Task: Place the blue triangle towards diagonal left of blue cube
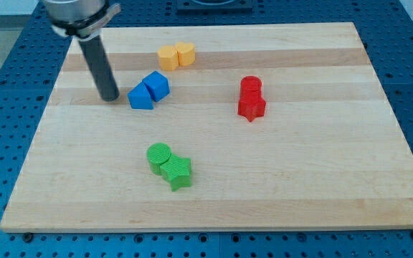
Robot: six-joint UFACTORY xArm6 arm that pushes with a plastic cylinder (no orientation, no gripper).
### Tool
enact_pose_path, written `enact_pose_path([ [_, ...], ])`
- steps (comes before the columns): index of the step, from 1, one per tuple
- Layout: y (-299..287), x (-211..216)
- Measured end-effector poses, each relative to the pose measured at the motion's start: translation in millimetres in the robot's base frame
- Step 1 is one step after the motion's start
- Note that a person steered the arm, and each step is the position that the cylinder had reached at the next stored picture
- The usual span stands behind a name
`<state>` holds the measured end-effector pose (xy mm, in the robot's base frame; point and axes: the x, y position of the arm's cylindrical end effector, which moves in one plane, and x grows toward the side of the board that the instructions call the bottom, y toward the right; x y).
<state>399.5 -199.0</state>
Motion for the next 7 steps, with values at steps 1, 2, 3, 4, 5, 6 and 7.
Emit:
enact_pose_path([
  [1, -10, 34],
  [2, 0, 38],
  [3, 14, 35],
  [4, 23, 28],
  [5, 45, 28],
  [6, 58, 22],
  [7, 59, 15],
])
